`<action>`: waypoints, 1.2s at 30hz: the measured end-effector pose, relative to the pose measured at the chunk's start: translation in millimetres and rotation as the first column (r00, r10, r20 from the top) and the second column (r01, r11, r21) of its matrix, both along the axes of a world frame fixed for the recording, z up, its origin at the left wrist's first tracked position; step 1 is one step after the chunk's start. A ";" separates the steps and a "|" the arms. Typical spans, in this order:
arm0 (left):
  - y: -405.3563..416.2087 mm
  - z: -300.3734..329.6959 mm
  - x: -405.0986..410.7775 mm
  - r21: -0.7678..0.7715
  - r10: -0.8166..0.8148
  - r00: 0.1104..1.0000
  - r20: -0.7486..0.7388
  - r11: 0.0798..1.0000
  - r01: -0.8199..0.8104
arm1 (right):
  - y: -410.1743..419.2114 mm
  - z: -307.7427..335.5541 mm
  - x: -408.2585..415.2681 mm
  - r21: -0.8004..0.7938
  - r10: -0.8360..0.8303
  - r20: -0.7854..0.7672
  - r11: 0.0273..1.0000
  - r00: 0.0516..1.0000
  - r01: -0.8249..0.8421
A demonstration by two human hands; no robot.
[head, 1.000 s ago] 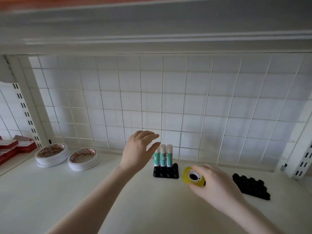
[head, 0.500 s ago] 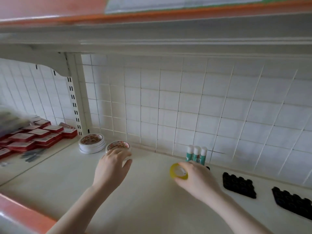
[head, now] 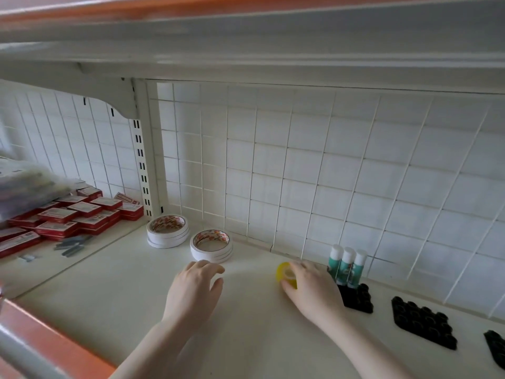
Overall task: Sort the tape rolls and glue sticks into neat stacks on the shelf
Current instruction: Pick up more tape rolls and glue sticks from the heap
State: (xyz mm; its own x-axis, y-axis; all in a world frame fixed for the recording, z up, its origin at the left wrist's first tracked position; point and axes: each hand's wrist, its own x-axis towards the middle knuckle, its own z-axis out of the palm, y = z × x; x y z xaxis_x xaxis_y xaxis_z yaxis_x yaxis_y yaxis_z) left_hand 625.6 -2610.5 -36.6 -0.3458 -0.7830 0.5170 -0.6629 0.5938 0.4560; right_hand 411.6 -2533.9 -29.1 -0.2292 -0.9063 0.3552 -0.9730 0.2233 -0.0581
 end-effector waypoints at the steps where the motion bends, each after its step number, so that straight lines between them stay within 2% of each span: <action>1: -0.7 0.0 -0.2 0.004 0.001 1.000 0.001 1.000 -0.001 | -0.4 -1.5 -0.2 -0.002 -0.003 -0.023 1.000 1.000 0.003; 6: -1.3 1.5 -0.3 0.011 -0.012 1.000 0.021 1.000 0.011 | 4.4 -1.8 -2.1 -0.136 0.028 -0.135 0.990 0.990 -0.046; 10: 2.9 6.9 1.0 -0.003 -0.031 0.997 0.067 0.999 0.031 | 28.9 3.9 -8.4 -0.219 0.067 -0.157 0.970 0.985 -0.101; 16: 26.4 22.3 -7.1 0.022 -0.010 0.989 0.145 1.000 0.006 | 90.9 5.1 -30.3 -0.190 0.040 -0.163 0.979 0.986 -0.071; 19: 51.6 23.2 -16.9 0.035 -0.004 0.991 0.134 0.999 0.000 | 127.2 0.6 -48.4 -0.158 0.021 -0.185 0.986 0.983 -0.051; 22: 81.2 18.3 -28.3 0.045 -0.022 0.991 0.131 0.999 0.016 | 163.4 0.5 -63.0 -0.056 -0.015 -0.189 0.998 0.982 0.004; 33: 161.4 30.6 -74.6 0.010 -0.168 0.973 0.155 0.986 0.168 | 286.1 5.5 -92.7 -0.117 -0.284 -0.127 0.956 0.950 0.270; 36: 185.2 31.4 -89.6 0.004 -0.237 0.962 0.138 0.971 0.239 | 330.1 5.9 -86.1 -0.108 -0.377 -0.023 0.922 0.926 0.372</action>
